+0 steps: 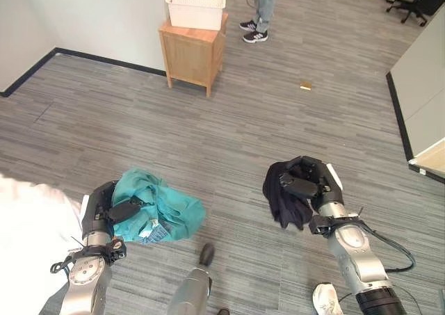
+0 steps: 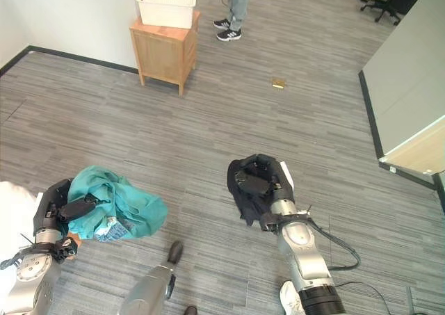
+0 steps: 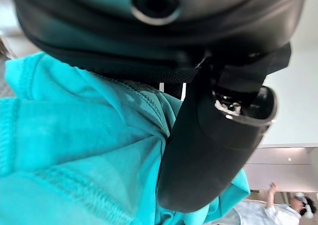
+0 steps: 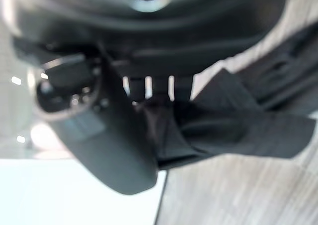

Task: Pick up bed clothes into laundry basket.

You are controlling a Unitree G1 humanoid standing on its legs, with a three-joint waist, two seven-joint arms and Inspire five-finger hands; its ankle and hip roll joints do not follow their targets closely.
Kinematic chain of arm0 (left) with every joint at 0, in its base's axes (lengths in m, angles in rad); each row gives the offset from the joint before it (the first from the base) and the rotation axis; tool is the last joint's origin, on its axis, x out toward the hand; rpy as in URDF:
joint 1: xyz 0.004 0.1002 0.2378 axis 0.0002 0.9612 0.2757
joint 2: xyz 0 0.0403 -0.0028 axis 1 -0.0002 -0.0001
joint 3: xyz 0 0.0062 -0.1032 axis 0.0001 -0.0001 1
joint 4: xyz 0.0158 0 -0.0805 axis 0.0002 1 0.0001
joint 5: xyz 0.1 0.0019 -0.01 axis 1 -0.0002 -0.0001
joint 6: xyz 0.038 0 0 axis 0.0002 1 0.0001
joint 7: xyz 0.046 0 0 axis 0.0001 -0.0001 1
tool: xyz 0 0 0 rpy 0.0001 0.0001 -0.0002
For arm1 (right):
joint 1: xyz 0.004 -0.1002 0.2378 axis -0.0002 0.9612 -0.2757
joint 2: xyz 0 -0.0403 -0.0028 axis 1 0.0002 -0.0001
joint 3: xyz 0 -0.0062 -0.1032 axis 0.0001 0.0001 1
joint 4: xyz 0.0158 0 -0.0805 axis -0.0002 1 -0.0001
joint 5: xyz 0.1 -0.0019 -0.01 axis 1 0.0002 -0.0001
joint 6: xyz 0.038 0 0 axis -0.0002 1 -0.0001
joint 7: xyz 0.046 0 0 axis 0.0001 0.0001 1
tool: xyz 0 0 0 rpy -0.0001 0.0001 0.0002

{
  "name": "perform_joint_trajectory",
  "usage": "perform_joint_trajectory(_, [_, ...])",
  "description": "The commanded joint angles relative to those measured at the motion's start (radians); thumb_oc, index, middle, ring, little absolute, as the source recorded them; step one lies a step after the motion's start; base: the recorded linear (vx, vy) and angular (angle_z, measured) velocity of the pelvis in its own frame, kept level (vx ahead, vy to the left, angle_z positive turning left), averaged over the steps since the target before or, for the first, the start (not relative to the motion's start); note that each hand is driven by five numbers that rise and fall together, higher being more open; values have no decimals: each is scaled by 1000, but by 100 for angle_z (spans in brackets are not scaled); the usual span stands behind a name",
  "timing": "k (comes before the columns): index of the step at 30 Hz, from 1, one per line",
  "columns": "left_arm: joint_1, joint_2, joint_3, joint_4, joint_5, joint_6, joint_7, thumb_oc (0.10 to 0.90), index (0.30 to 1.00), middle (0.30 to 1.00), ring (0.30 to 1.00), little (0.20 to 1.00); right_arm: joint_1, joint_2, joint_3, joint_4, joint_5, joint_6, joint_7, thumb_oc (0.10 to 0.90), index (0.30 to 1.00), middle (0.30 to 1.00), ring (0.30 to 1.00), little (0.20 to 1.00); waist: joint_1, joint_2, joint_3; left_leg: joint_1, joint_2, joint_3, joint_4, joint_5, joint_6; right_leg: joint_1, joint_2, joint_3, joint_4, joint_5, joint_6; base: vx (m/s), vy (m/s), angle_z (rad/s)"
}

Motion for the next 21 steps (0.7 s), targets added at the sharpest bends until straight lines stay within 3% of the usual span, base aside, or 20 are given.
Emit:
perform_joint_trajectory(1, [-36,96,64,-175,0,-126,7,400,300,300,300,300,-117,26,-25,-123,-15,-80,54,400,300,300,300,300,49,-21,-129,45,-15,47,-95,140,-6,59,-122,-21,108,7,124,712,317,-43])
perform_joint_trajectory(2, [-37,103,55,-183,10,-122,2,400,300,300,300,300,-113,42,-18,-125,-16,-83,65,400,300,300,300,300,52,-48,-136,46,-39,44,-77,144,10,46,-156,-28,185,79,153,857,485,-37])
perform_joint_trajectory(3, [-28,111,44,-194,34,-112,-10,400,300,300,300,300,-109,61,-2,-116,-40,-75,74,400,300,300,300,300,64,-73,-139,69,-68,29,-24,101,48,-18,-218,-44,458,322,208,649,399,-22])
perform_joint_trajectory(4, [-27,111,45,-196,34,-111,-10,400,300,300,300,300,-109,62,-2,-116,-41,-75,74,400,300,300,300,300,70,-71,-145,59,-62,34,-17,100,49,-30,-215,-35,462,325,209,870,639,-50])
perform_joint_trajectory(5, [-34,117,32,-196,23,-97,-14,400,300,300,300,300,-104,76,0,-110,-46,-69,68,400,300,300,300,300,28,-9,-127,172,-38,-1,18,24,84,-158,-189,-29,798,439,210,707,550,-51])
perform_joint_trajectory(6, [-41,117,25,-187,21,-98,-13,400,300,300,300,300,-97,79,2,-114,-49,-78,71,400,300,300,300,300,-1,14,-111,232,-29,-15,13,-10,94,-240,-167,-34,927,411,215,697,539,-34])
perform_joint_trajectory(7, [-43,116,25,-186,21,-98,-13,400,300,300,300,300,-98,78,2,-114,-49,-78,71,400,300,300,300,300,-1,17,-113,227,-26,-14,13,-7,93,-248,-164,-33,934,411,215,640,417,53])
perform_joint_trajectory(8, [-69,125,12,-172,33,-98,-3,400,300,300,300,300,-90,73,-2,-124,-86,-70,62,400,300,300,300,300,-54,52,-90,332,2,-52,-4,-39,103,-364,-211,-98,1018,343,193,654,308,65])
perform_joint_trajectory(10, [-84,127,-6,-166,42,-92,-10,400,300,300,300,300,-47,65,-38,-138,-76,-71,66,400,300,300,300,300,-108,63,-85,421,27,-95,-35,-50,98,-453,-223,-161,981,268,173,776,233,64])
perform_joint_trajectory(12, [-98,130,-25,-167,45,-91,-29,400,300,300,300,300,0,40,-91,-142,-76,-70,66,400,300,300,300,300,-158,53,-83,501,48,-130,-55,-65,65,-524,-208,-250,805,203,169,686,-2,127])
perform_joint_trajectory(14, [-113,130,-48,-168,46,-88,-35,400,300,300,300,300,18,21,-130,-141,-75,-75,52,400,300,300,300,300,-189,24,-83,568,63,-178,-48,-106,32,-524,-183,-278,541,210,174,748,-158,118])
perform_joint_trajectory(16, [-119,116,-74,-157,37,-86,-43,400,300,300,300,300,20,16,-149,-127,-66,-83,38,400,300,300,300,300,-216,-4,-90,636,81,-237,-40,-151,14,-534,-116,-214,251,219,193,683,-176,88])
perform_joint_trajectory(17, [-120,117,-75,-156,37,-87,-42,400,300,300,300,300,20,16,-149,-126,-66,-83,38,400,300,300,300,300,-218,-1,-89,636,84,-239,-40,-149,13,-519,-112,-218,222,238,192,791,-109,88])
perform_joint_trajectory(18, [-108,98,-83,-159,34,-85,-53,400,300,300,300,300,22,10,-161,-140,-68,-86,32,400,300,300,300,300,-227,-15,-102,699,89,-276,-50,-181,7,-550,-113,-211,85,290,226,724,-50,81])
perform_joint_trajectory(19, [-103,93,-85,-160,38,-86,-54,400,300,300,300,300,15,9,-158,-134,-71,-87,26,400,300,300,300,300,-232,-10,-107,730,103,-282,-39,-190,6,-561,-111,-209,39,319,233,741,-48,75])
perform_joint_trajectory(21, [-97,87,-91,-155,43,-84,-57,400,300,300,300,300,9,3,-156,-125,-78,-92,20,400,300,300,300,300,-237,1,-114,749,120,-278,-4,-198,0,-567,-105,-201,56,347,241,515,-33,26])
